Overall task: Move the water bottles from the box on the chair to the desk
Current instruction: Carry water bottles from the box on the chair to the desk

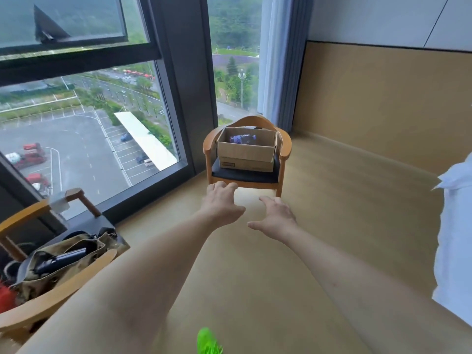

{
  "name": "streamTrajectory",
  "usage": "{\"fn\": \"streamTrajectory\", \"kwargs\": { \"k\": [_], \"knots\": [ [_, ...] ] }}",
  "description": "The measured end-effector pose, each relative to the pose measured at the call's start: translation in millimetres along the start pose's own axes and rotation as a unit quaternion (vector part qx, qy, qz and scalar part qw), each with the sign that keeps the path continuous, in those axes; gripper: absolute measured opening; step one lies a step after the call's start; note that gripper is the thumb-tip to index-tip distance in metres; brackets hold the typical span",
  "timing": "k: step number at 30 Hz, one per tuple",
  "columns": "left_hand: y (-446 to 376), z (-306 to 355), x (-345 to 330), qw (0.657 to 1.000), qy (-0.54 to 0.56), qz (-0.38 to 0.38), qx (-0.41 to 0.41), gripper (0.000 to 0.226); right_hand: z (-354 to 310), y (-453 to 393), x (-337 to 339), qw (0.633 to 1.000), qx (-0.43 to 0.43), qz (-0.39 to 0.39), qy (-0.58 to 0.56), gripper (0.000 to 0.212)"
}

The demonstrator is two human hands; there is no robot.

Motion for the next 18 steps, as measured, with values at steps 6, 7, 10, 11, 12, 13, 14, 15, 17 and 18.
{"fn": "streamTrajectory", "kwargs": {
  "k": [6,7,10,11,12,13,14,15,17,18],
  "knots": [
    [-130.4,-6.7,-14.3,1.0,0.001,-0.012,-0.027,0.072,0.2,-127.4,-1.1,1.0,-0.023,0.002,0.018,0.085],
    [-155.4,-8.3,-14.0,0.999,-0.001,-0.013,-0.03,0.073,-1.0,-151.2,0.6,0.999,-0.028,0.005,0.02,0.084],
    [-233.1,-12.0,-6.2,0.999,-0.002,-0.017,-0.038,0.072,-8.4,-221.5,12.5,0.999,-0.046,0.016,0.011,0.085],
    [-257.8,-12.2,-2.1,0.999,0.001,-0.02,-0.039,0.072,-11.4,-243.1,18.0,0.998,-0.051,0.02,0.009,0.085],
    [-281.8,-11.8,2.1,0.999,0.002,-0.023,-0.041,0.072,-14.4,-263.7,23.9,0.998,-0.054,0.025,0.01,0.085],
    [-304.2,-11.0,5.8,0.999,0.001,-0.027,-0.044,0.07,-16.9,-283.3,29.6,0.998,-0.057,0.031,0.012,0.085],
    [-325.4,-9.9,9.4,0.998,0.002,-0.029,-0.047,0.069,-19.0,-301.9,34.8,0.997,-0.06,0.036,0.013,0.085],
    [-345.6,-8.5,12.4,0.998,0.005,-0.029,-0.048,0.068,-20.1,-319.8,38.9,0.997,-0.064,0.039,0.012,0.085],
    [-381.7,-5.6,13.1,0.998,0.014,-0.03,-0.048,0.068,-18.9,-352.2,41.9,0.996,-0.075,0.037,0.009,0.083],
    [-397.2,-3.4,10.1,0.998,0.015,-0.034,-0.048,0.068,-16.8,-367.1,41.4,0.996,-0.08,0.032,0.009,0.082]
  ]
}}
Point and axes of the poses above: each hand's wrist, its own y-axis away from the middle knuckle, its own x-axis out of the back of the hand, z = x × y, the point moved 7 cm from there along -y, towards the middle knuckle, and after that the axes turned 8 degrees about -y, right-handed, at the moved point
